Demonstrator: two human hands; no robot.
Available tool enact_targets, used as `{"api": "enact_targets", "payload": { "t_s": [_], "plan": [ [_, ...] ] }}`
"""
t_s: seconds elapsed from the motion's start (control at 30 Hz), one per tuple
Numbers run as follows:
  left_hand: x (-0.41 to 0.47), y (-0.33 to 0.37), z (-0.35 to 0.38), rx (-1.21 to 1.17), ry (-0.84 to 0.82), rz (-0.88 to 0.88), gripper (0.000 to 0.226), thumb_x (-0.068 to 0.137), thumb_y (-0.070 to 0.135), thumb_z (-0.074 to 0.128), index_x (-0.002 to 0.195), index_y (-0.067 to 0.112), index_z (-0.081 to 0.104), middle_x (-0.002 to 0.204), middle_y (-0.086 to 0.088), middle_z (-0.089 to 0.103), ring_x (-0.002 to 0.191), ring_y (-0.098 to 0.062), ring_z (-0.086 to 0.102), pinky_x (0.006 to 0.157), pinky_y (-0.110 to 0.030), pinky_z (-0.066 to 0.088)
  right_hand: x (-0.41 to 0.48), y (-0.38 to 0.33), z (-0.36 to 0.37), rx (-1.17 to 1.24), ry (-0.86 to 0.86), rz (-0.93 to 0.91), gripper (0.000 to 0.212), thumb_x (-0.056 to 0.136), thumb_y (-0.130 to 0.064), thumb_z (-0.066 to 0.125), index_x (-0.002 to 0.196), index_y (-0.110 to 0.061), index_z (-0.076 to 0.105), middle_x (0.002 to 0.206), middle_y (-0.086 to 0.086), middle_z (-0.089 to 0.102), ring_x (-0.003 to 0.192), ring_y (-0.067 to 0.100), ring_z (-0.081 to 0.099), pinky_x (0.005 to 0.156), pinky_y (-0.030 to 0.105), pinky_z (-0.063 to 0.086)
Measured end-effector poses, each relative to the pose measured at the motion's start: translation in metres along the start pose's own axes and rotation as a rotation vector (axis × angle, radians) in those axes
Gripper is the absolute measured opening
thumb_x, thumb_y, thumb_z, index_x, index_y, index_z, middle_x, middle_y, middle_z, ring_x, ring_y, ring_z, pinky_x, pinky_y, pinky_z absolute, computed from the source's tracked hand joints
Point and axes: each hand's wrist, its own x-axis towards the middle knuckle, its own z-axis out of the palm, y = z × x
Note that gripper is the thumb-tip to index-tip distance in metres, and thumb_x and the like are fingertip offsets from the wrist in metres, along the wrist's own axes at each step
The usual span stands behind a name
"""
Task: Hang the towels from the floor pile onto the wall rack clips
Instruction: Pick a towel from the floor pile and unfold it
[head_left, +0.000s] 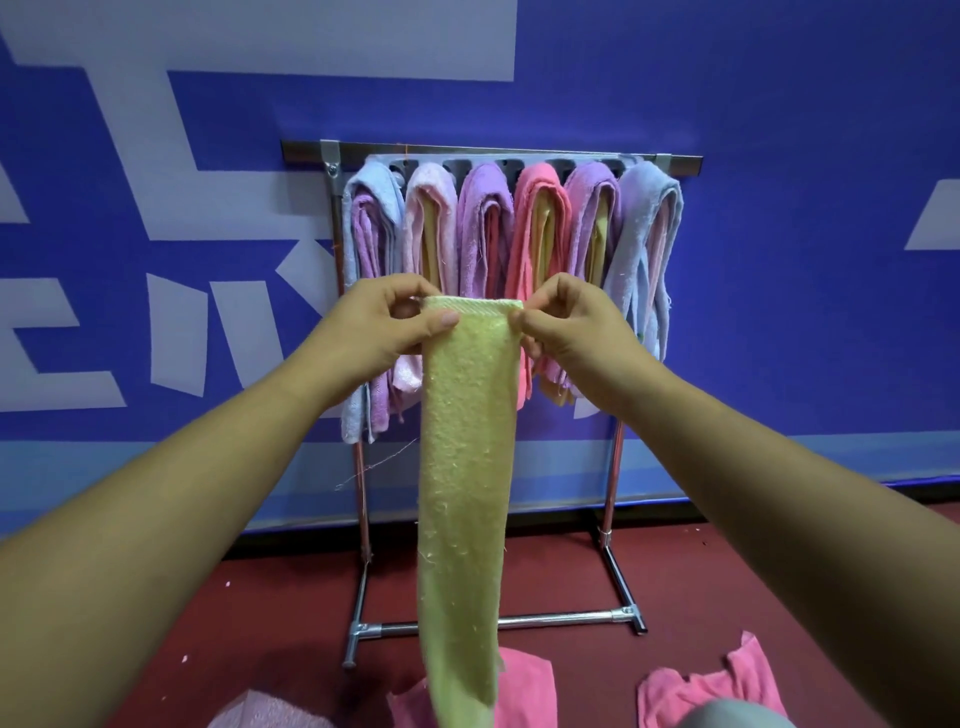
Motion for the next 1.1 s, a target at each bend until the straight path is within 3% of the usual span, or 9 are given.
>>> {"api": "enact_targets", "payload": {
  "t_s": [0.13, 0.27, 0.37, 0.47, 0.6, 0.67, 0.93, 1.03, 1.1],
  "plan": [
    [0.002, -0.002, 0.007, -0.079, 0.046, 0.022, 0.013, 0.089, 0.014, 0.07, 0.1, 0.016, 0.063, 0.09, -0.01, 0.075, 0.085, -0.02, 0.07, 0.084, -0.042, 0.057, 0.013, -0.001, -0.006, 0.014, -0.087, 0.021, 0.027, 0.082, -0.009, 0.069, 0.108, -0.014, 0.066, 0.079, -0.002, 0.064, 0.079, 0.021, 0.053, 0.075, 0.032, 0.043],
    [0.004, 0.0, 0.011, -0.048, 0.014, 0.049, 0.008, 0.088, 0.013, 0.071, 0.091, 0.012, 0.064, 0.095, -0.022, 0.072, 0.087, -0.025, 0.069, 0.086, -0.046, 0.057, 0.018, -0.019, -0.009, -0.228, -0.31, 0.016, 0.024, 0.087, -0.018, 0.075, 0.11, -0.011, 0.073, 0.107, 0.014, 0.073, 0.095, 0.016, 0.067, 0.096, 0.043, 0.051],
    [0.005, -0.003, 0.012, -0.04, 0.016, 0.045, 0.014, 0.087, 0.015, 0.073, 0.095, 0.008, 0.065, 0.094, -0.025, 0.071, 0.086, -0.028, 0.068, 0.09, -0.053, 0.054, 0.025, -0.03, -0.009, -0.448, -0.393, -0.032, 0.018, 0.089, -0.022, 0.074, 0.101, -0.009, 0.076, 0.1, 0.018, 0.072, 0.086, 0.019, 0.065, 0.091, 0.052, 0.052],
    [0.006, -0.011, 0.012, -0.062, 0.025, 0.033, 0.015, 0.084, 0.024, 0.076, 0.096, 0.017, 0.069, 0.097, -0.021, 0.072, 0.093, -0.034, 0.069, 0.091, -0.055, 0.054, 0.033, -0.036, -0.008, -0.595, -0.383, -0.066, 0.018, 0.09, -0.027, 0.073, 0.096, -0.01, 0.075, 0.095, 0.016, 0.072, 0.077, 0.015, 0.061, 0.077, 0.044, 0.053],
    [-0.005, -0.036, 0.023, -0.071, -0.053, -0.097, 0.018, 0.088, 0.016, 0.071, 0.106, 0.021, 0.069, 0.098, 0.002, 0.076, 0.092, -0.008, 0.072, 0.076, -0.021, 0.056, 0.042, -0.042, -0.008, -0.516, -0.302, -0.072, 0.014, 0.092, -0.019, 0.07, 0.096, -0.006, 0.073, 0.085, 0.008, 0.071, 0.072, 0.01, 0.059, 0.069, 0.024, 0.048],
    [-0.017, -0.064, 0.031, -0.032, -0.111, -0.197, 0.014, 0.088, 0.013, 0.071, 0.1, 0.021, 0.07, 0.093, 0.005, 0.077, 0.09, -0.007, 0.072, 0.074, -0.016, 0.053, 0.048, -0.045, -0.01, -0.447, -0.228, -0.077, 0.011, 0.092, -0.016, 0.068, 0.093, -0.006, 0.073, 0.077, 0.002, 0.065, 0.065, 0.007, 0.056, 0.061, 0.019, 0.045],
    [-0.061, -0.145, 0.065, -0.117, -0.228, -0.471, 0.037, 0.076, 0.032, 0.082, 0.105, 0.011, 0.074, 0.101, -0.005, 0.077, 0.097, -0.022, 0.073, 0.094, -0.04, 0.054, 0.063, -0.045, -0.017, -0.295, 0.003, -0.042, 0.015, 0.091, -0.009, 0.063, 0.087, 0.005, 0.069, 0.075, 0.013, 0.053, 0.066, 0.02, 0.049, 0.059, 0.029, 0.04],
    [-0.061, -0.148, 0.062, -0.247, -0.145, -0.487, 0.027, 0.08, 0.017, 0.079, 0.103, 0.005, 0.072, 0.097, -0.01, 0.076, 0.09, -0.02, 0.073, 0.079, -0.031, 0.058, 0.062, -0.031, -0.031, -0.348, 0.124, 0.028, 0.019, 0.089, -0.009, 0.064, 0.072, -0.002, 0.066, 0.064, 0.009, 0.048, 0.053, 0.015, 0.046, 0.051, 0.025, 0.041],
    [-0.058, -0.142, 0.053, -0.369, -0.109, -0.463, 0.04, 0.07, 0.024, 0.085, 0.101, 0.003, 0.072, 0.094, -0.012, 0.074, 0.079, -0.015, 0.071, 0.065, -0.023, 0.055, 0.059, -0.013, -0.044, -0.408, 0.213, 0.125, 0.02, 0.089, -0.014, 0.068, 0.076, 0.001, 0.067, 0.063, 0.009, 0.048, 0.056, 0.018, 0.049, 0.05, 0.026, 0.045]
  ]
}}
